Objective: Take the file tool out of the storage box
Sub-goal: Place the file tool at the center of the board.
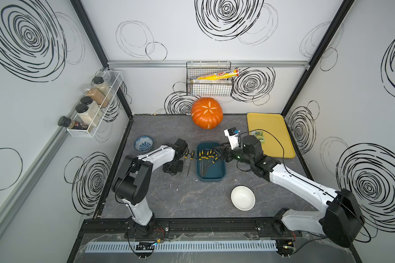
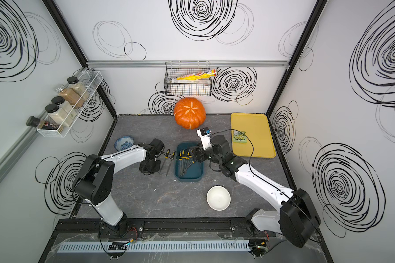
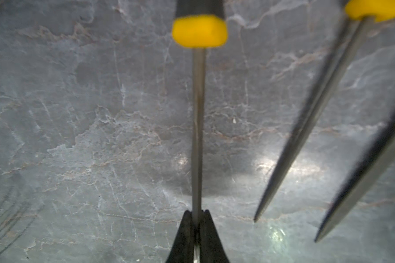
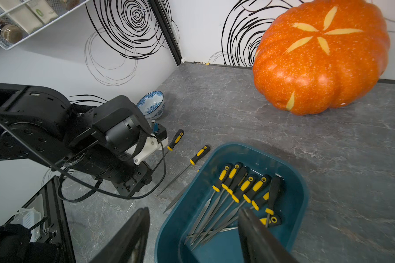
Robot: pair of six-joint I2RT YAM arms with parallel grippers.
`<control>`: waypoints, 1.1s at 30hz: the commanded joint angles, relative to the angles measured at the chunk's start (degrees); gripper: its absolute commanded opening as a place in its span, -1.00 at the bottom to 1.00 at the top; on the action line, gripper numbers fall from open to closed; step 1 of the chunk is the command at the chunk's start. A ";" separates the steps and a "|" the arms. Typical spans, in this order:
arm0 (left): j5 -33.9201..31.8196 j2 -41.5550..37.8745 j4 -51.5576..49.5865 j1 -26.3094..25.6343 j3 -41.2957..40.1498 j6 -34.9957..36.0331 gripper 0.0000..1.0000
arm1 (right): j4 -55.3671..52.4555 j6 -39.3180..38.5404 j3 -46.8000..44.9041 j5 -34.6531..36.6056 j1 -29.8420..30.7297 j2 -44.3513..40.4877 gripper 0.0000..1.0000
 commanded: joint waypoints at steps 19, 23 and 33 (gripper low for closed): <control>1.94 9.75 -7.76 1.17 8.55 6.07 -1.00 | 0.03 -0.61 -1.25 0.46 -0.29 -1.11 0.32; 2.48 10.86 -7.90 1.33 8.88 6.30 -1.00 | 0.35 -0.35 -1.27 0.16 -0.32 -0.31 0.32; 2.83 11.88 -7.68 1.48 8.44 6.49 -0.99 | 0.83 -0.17 -1.16 -0.17 -0.29 1.92 0.32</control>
